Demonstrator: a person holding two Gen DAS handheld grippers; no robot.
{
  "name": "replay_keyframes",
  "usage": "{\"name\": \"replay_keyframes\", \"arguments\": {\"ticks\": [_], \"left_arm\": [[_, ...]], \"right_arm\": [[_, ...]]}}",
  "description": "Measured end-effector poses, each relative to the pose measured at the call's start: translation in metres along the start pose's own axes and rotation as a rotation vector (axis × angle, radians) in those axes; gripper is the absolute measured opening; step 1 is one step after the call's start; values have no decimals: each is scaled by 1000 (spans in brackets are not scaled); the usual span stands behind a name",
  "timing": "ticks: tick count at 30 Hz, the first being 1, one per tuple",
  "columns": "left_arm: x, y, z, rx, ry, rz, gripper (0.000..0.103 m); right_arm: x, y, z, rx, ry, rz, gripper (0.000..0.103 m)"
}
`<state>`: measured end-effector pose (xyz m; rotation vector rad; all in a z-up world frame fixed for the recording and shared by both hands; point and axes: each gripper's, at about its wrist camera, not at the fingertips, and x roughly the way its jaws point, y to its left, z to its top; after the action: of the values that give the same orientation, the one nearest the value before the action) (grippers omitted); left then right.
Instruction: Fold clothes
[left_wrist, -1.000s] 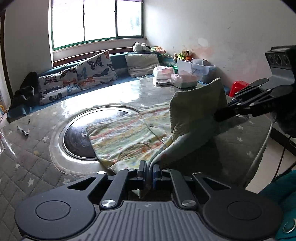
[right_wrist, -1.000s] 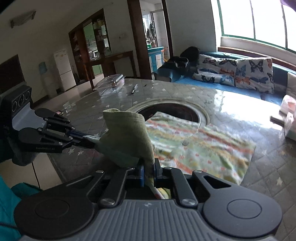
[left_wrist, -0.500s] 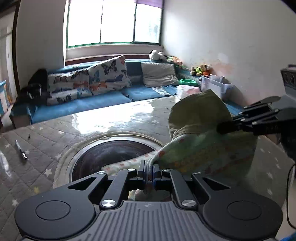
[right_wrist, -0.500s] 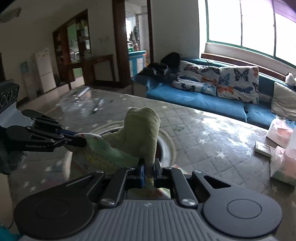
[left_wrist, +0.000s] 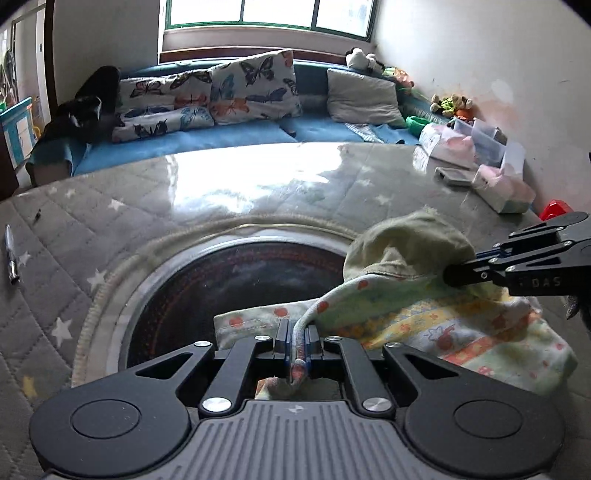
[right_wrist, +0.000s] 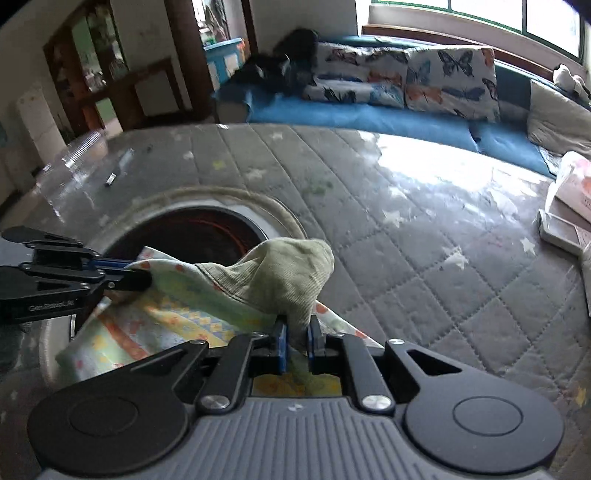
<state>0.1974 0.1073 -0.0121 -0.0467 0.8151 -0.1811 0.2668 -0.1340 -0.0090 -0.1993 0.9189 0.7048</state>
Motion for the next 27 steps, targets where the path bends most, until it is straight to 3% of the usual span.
{"name": "replay_keyframes", "arguments": {"ticks": [3,10,12,19,21,27], "left_arm": [[4,0,1,3,5,13,11],[9,-6,1,9,22,30,12],[8,-7,2,12,24,36,12],[-6,-14,7,25,3,52,12],[-12,-17,8,24,-7,61,14],[-35,-25,10,25,-56,73,20]], "right_arm": [[6,1,2,10,36,-23,20],[4,2,6,27,82,-63,27],[3,2,8,29,93,-72,37],[-4,11,16,14,120,-117,51],[-7,14,20,10,120,-131,62],[-23,18,21,20,86,-134,63]]}}
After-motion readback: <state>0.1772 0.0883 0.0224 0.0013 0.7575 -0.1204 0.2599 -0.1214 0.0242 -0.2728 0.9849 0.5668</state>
